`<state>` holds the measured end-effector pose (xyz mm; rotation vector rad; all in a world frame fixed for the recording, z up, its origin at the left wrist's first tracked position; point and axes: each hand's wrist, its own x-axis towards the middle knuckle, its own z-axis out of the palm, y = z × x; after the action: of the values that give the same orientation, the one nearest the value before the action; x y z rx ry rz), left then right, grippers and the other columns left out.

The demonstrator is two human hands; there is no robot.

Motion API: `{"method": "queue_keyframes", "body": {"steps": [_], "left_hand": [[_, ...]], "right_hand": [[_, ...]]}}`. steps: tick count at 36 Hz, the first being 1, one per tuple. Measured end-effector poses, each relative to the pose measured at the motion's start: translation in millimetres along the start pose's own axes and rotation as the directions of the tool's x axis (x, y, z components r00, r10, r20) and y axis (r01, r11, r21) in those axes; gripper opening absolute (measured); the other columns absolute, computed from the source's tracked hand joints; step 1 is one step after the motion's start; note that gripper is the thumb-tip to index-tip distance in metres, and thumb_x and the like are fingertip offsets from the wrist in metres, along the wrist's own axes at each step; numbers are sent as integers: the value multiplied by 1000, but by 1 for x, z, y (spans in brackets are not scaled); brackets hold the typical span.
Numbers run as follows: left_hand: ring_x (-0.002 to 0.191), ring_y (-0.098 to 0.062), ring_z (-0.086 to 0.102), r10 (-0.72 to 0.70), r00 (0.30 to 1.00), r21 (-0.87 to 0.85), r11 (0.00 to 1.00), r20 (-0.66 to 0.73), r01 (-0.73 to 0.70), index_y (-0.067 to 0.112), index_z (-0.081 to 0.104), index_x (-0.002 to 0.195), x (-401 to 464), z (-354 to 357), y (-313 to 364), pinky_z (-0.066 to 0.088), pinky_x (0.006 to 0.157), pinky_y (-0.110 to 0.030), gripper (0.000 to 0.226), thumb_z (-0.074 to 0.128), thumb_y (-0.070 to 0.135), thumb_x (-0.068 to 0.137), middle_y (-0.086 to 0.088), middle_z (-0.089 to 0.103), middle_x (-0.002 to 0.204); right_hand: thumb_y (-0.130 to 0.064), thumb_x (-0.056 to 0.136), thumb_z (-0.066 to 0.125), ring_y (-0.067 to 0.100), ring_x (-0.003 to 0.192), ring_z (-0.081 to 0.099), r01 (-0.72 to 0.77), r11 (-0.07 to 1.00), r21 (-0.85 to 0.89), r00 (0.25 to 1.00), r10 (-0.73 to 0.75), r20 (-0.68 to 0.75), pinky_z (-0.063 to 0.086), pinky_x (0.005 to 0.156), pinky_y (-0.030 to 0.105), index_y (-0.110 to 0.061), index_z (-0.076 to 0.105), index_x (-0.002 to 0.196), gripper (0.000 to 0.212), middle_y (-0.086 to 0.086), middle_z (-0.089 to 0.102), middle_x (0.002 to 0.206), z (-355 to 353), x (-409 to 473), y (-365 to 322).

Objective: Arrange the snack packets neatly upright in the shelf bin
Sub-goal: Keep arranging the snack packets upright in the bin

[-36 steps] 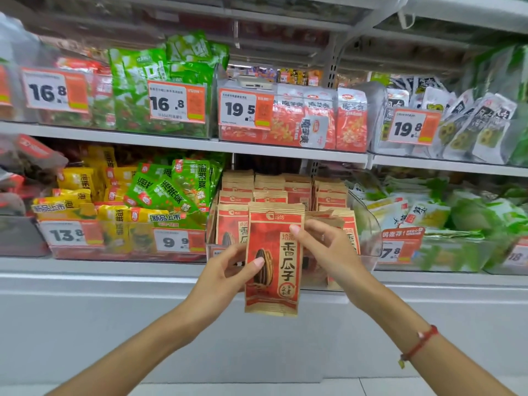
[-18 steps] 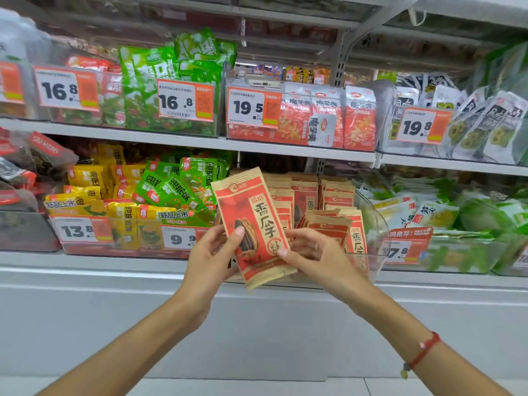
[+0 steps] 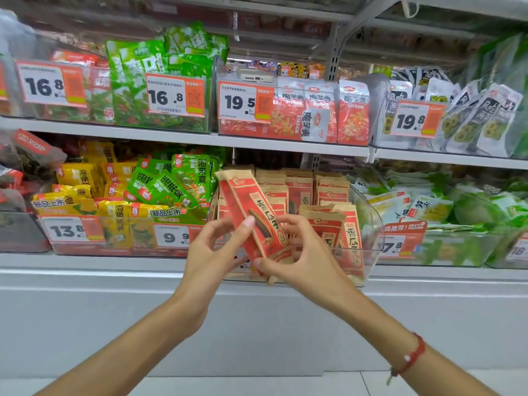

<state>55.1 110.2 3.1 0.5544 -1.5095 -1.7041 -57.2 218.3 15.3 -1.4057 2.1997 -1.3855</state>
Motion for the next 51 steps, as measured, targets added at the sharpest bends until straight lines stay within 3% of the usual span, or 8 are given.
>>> {"method": "queue_keyframes", "body": {"steps": [3, 7, 13, 18, 21, 33, 40, 51], "left_hand": [[112, -1, 61, -84, 987, 74, 994, 137, 74, 29, 60, 123, 8, -13, 5, 52, 94, -29, 63, 69, 57, 66, 8, 66, 122], [117, -5, 60, -215, 911, 63, 977, 352, 206, 30, 58, 130, 10, -20, 11, 45, 102, -36, 49, 66, 48, 85, 9, 67, 123], [98, -9, 70, -193, 939, 68, 981, 287, 181, 26, 75, 95, 10, -20, 12, 54, 74, -21, 28, 74, 40, 70, 4, 75, 102], [95, -3, 69, -144, 968, 198, 975, 204, 103, 26, 67, 114, 10, -26, 4, 54, 68, -15, 62, 84, 49, 60, 8, 74, 103], [100, -2, 67, -182, 958, 317, 942, 220, 107, 29, 64, 121, 9, -31, -2, 53, 74, -17, 85, 78, 61, 44, 8, 72, 110], [106, -4, 66, -320, 867, 411, 899, 383, 150, 29, 62, 124, -1, -27, -5, 53, 95, -36, 69, 73, 60, 63, 12, 71, 112], [101, -6, 68, -331, 890, 352, 911, 313, 215, 31, 70, 112, 1, -25, -5, 54, 89, -31, 50, 75, 57, 70, 12, 74, 105], [96, -3, 69, -243, 970, 86, 967, 19, 241, 21, 63, 124, 0, -22, 0, 56, 83, -26, 74, 78, 52, 58, 7, 73, 107]], "right_hand": [[-45, 64, 82, 3, 104, 62, -186, 943, 276, 975, 143, 171, 48, 98, 34, -38, 49, 117, 63, -10, 60, 119, -10, 5, 3], [-36, 66, 75, 11, 96, 70, -249, 886, 390, 942, 128, 310, 52, 86, 24, -29, 51, 122, 62, -1, 66, 117, -8, 2, 3], [-34, 73, 81, 0, 105, 63, -199, 932, 303, 934, 86, 346, 47, 88, 23, -36, 49, 124, 61, -11, 60, 123, -4, -2, 2], [-64, 75, 67, 4, 105, 64, -110, 932, 345, 986, 59, 154, 52, 94, 33, -33, 59, 120, 54, -9, 66, 116, 3, 0, 0], [-49, 77, 64, 3, 93, 68, -28, 920, 390, 1000, 26, 10, 54, 83, 22, -27, 68, 108, 38, -9, 72, 101, -1, 2, -7], [-18, 90, 63, 17, 82, 72, -36, 881, 471, 993, 86, -86, 58, 72, 23, -16, 75, 92, 12, 1, 76, 86, 4, 5, -3], [-22, 91, 64, 12, 82, 72, -35, 884, 467, 997, 65, -49, 56, 71, 21, -16, 74, 102, 17, -2, 76, 90, 5, 7, 0], [-25, 83, 72, 5, 87, 67, 133, 960, 247, 991, -121, -63, 56, 81, 27, -25, 72, 108, 25, -9, 74, 93, 18, 2, 3]]}}
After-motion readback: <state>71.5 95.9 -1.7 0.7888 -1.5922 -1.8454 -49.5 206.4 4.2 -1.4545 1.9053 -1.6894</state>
